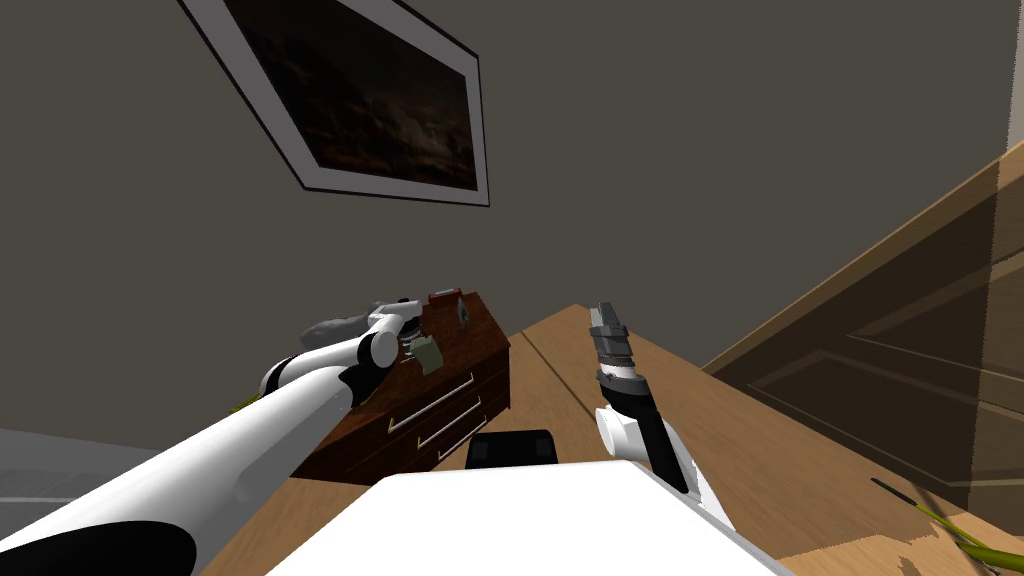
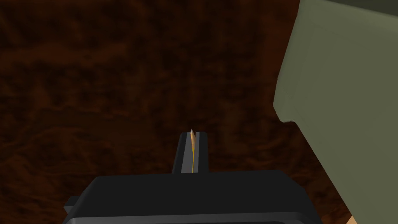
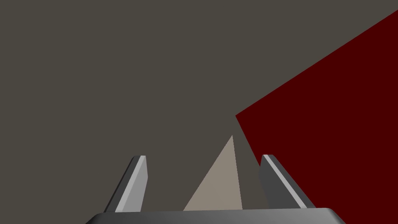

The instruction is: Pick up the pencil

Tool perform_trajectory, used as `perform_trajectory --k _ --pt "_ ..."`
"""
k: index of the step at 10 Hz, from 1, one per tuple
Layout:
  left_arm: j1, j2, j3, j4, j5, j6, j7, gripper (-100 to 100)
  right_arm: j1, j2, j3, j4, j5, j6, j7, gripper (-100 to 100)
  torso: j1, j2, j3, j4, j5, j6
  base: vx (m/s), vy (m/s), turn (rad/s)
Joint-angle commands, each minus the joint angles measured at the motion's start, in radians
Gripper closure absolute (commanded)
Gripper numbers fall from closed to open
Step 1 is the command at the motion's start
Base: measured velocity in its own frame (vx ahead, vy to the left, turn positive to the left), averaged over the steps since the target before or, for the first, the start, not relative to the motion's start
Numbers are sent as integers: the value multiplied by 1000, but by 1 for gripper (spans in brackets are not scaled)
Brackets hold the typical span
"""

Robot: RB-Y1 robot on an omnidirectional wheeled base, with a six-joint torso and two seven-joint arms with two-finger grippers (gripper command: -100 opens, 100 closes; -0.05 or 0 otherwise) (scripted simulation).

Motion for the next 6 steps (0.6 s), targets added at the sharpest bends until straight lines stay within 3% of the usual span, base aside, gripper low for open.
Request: perform_trajectory --k 1,3,4,5,6 --pt "0 0 0 0 0 0 0 100 0 0 0 0 0 0 0 0 0 0 0 0 0 0 0 0 0" --pt "0 0 0 0 0 0 0 100 0 0 0 0 0 0 0 0 0 0 0 0 0 0 0 0 0" --pt "0 0 0 0 0 0 0 0 0 0 0 0 0 0 0 0 0 0 0 0 0 0 0 0 0" --pt "5 -6 2 -29 -1 24 0 100 0 0 0 0 0 0 0 0 0 0 0 0 0 0 0 0 0" --pt "-14 4 6 -35 -8 51 -2 100 0 0 0 0 0 0 0 0 0 1 0 0 0 0 -18 -5 -17"
